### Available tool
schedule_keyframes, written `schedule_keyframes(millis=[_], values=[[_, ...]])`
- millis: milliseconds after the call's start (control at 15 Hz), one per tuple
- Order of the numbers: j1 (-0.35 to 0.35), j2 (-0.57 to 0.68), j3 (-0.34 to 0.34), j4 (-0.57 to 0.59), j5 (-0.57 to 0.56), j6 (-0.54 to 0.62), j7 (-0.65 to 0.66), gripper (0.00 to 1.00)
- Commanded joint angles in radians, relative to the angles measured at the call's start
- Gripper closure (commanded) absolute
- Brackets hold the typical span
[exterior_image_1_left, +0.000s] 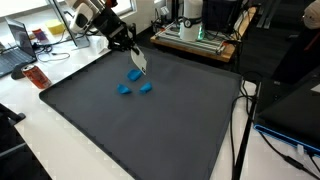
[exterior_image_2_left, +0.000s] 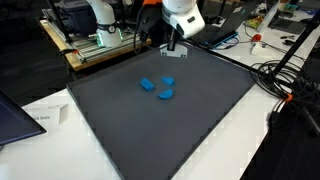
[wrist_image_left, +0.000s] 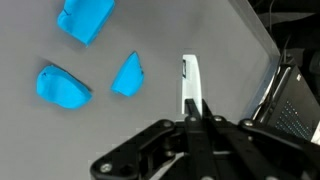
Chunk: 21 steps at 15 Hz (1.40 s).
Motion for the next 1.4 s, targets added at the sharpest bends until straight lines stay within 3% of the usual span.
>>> schedule_keyframes(millis=[0,533,933,1333], values=[[-0.032,0.096,0.032,0.136,-0.039,-0.080,-0.050,0.99],[-0.043,0.200,0.052,0.246,-0.093,-0.137,-0.134,0.99],[-0.048,0.213,0.051,0.221,-0.102,-0.116,-0.176,0.99],[-0.056,0.144,0.034,0.112,-0.081,-0.043,-0.076,0.99]])
